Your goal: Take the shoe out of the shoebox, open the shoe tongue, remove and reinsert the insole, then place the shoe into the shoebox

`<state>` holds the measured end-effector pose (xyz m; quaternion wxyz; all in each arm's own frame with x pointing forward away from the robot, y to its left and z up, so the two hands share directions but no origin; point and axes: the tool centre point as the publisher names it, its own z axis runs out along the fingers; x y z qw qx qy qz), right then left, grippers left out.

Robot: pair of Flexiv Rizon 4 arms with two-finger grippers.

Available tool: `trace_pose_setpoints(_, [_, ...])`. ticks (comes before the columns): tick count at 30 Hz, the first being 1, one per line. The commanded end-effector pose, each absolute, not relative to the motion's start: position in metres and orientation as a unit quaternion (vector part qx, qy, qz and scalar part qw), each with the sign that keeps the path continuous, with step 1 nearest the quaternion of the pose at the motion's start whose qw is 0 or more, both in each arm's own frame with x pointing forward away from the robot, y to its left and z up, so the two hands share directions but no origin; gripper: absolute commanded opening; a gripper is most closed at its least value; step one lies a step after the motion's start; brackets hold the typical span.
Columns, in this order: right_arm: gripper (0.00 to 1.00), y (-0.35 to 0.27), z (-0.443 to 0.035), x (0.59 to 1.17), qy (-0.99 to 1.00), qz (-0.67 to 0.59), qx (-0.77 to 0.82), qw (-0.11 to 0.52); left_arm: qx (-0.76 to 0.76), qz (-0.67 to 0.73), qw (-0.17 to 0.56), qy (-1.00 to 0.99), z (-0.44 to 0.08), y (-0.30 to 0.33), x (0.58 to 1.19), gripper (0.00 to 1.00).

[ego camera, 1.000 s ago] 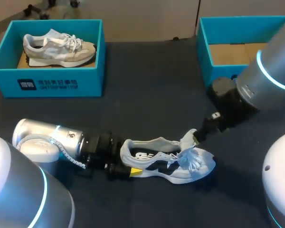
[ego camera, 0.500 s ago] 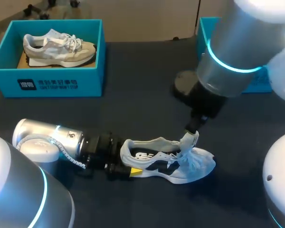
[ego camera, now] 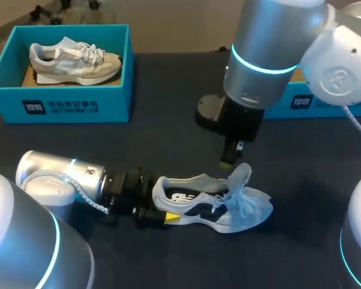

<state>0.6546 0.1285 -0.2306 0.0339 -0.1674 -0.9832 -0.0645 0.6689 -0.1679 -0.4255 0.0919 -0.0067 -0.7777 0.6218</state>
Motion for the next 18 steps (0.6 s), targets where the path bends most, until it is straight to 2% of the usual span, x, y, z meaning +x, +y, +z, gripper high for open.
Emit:
trace_pose_setpoints(1, [0.0, 0.134, -0.233, 0.657, -0.984, -0.054, -0.168, 0.036, -0.006, 0.621, 0.092, -0.778, -0.43, -0.166, 0.668, 0.0])
trace_pose_setpoints(8, [0.0, 0.165, -0.251, 0.661, -0.992, -0.035, -0.12, 0.001, -0.006, 0.621, 0.092, -0.778, -0.43, -0.166, 0.668, 0.0])
trace_pose_setpoints(18, [0.0, 0.192, -0.285, 0.674, -0.996, -0.015, -0.085, 0.012, -0.006, 0.621, 0.092, -0.778, -0.43, -0.166, 0.668, 0.0])
